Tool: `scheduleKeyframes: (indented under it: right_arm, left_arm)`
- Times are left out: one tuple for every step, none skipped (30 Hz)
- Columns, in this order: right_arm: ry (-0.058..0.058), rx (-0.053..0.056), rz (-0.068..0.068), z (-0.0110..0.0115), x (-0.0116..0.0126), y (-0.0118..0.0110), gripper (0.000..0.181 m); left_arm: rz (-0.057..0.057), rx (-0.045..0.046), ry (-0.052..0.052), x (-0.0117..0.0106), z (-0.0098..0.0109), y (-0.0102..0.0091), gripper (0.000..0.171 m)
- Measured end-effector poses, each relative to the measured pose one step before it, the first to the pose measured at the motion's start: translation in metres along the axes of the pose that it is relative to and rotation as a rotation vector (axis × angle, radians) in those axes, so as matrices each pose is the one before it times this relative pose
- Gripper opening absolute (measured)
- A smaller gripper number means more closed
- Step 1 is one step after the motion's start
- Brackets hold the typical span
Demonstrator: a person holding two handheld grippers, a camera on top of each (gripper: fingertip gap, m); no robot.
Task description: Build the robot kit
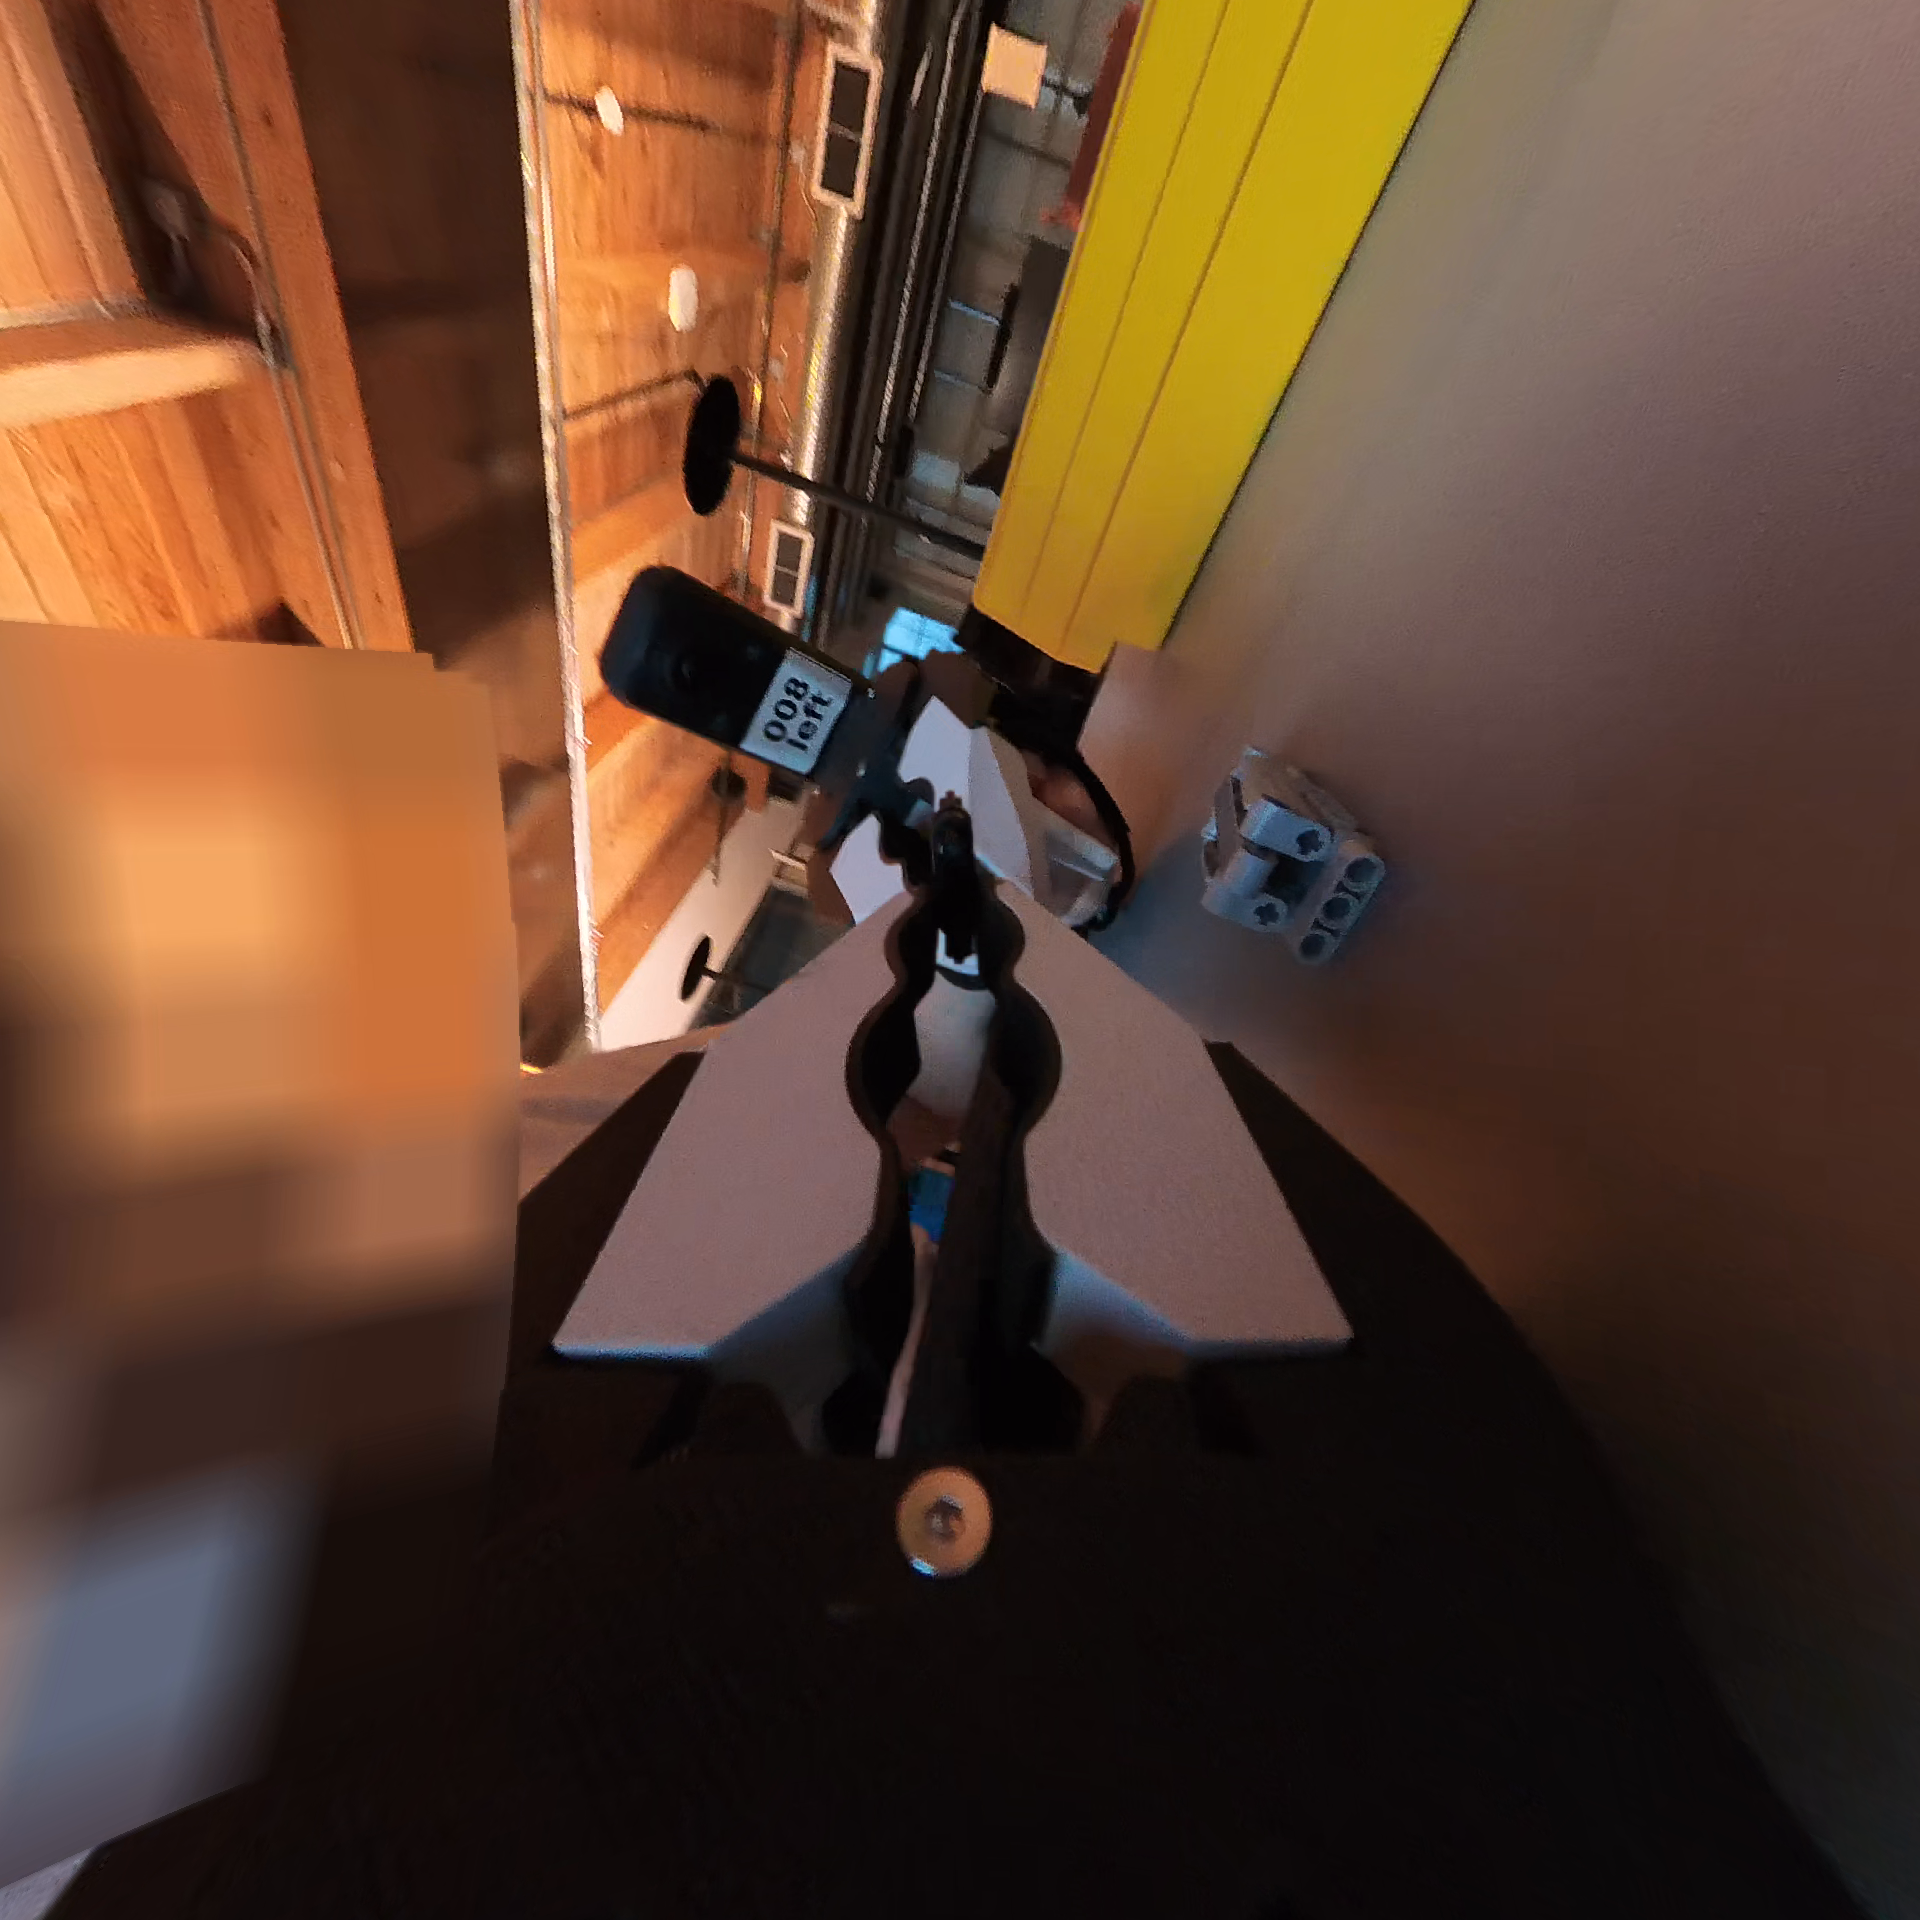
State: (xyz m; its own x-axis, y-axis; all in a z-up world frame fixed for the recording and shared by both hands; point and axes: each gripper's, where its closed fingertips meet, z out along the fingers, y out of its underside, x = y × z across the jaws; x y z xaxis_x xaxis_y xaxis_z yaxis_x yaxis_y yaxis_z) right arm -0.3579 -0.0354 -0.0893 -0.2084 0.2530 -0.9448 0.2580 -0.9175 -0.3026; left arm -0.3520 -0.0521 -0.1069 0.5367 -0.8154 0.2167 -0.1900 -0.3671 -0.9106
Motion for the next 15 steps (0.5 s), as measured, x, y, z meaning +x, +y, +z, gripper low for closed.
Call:
scheduleKeyframes:
  right_arm:
    - [-0.0139,0.0125,0.019,-0.00168,-0.00088,-0.0017,0.007]
    - [-0.0048,0.0031,0.0092,-0.00063,-0.00014,-0.0002,0.007]
    - [0.0015,-0.0065,-0.0043,0.00054,-0.00017,0.00128,0.007]
    - [0.0026,-0.0109,-0.012,0.00122,-0.00041,0.00197,0.007]
    - [0.0033,-0.02,-0.0169,0.00185,-0.0005,0.00316,0.007]
    - [0.0013,-0.0208,-0.0229,0.00199,-0.00119,0.00318,0.007]
    - [0.0116,-0.0191,-0.0269,0.00192,0.0001,0.00295,0.007]
    - [0.0154,-0.0198,-0.0257,0.00162,0.00065,0.00303,0.007]
    - [0.0115,-0.026,-0.0261,0.00176,0.00015,0.00371,0.007]
    - [0.0167,-0.0178,-0.0225,0.0016,0.0008,0.00271,0.007]
    - [0.0116,-0.0088,-0.0175,0.00139,0.00023,0.00154,0.006]
    - [-0.0066,-0.0144,-0.0154,0.00149,-0.00249,0.0019,0.006]
    - [-0.005,-0.0203,-0.0173,0.00146,-0.00256,0.0022,0.006]
    - [0.0268,-0.0225,-0.0214,0.0007,0.00164,0.00209,0.006]
    - [0.0308,-0.023,-0.0337,0.00009,0.00189,0.00193,0.006]
  left_arm:
    - [-0.0231,0.00857,0.0035,-0.00128,-0.00034,-0.00112,0.013]
    - [-0.0265,0.00213,0.0036,-0.00163,0.00022,-0.00019,0.017]
    - [-0.0302,-0.00156,0.0104,-0.00067,0.00074,0.00037,0.022]
    - [-0.0359,0.00034,0.0114,-0.00067,0.00061,-0.00047,0.026]
    - [-0.04,0.00993,0.0083,-0.00123,-0.00033,-0.00212,0.027]
    - [-0.0398,0.02354,0.0143,-0.00057,-0.00135,-0.00421,0.026]
    - [-0.0363,0.02922,0.0267,0.0015,-0.00206,-0.00509,0.025]
    - [-0.0379,0.02467,0.0202,0.00069,-0.00211,-0.00444,0.023]
    - [-0.0367,0.02317,0.0219,0.00115,-0.00173,-0.00394,0.021]
    - [-0.0309,0.01767,0.0387,0.00415,-0.00119,-0.0031,0.018]
    - [-0.0328,0.00504,0.0373,0.00414,-0.00041,-0.00103,0.014]
    - [-0.0389,-0.00315,0.0222,0.00157,0.0007,0.00054,0.014]
    - [-0.0366,-0.00741,0.0174,0.00063,0.00139,0.00138,0.013]
    - [-0.0263,-0.01795,0.0192,0.00126,0.0018,0.00308,0.01]
    - [-0.0174,-0.02898,0.0121,0.00065,0.00237,0.00483,0.009]
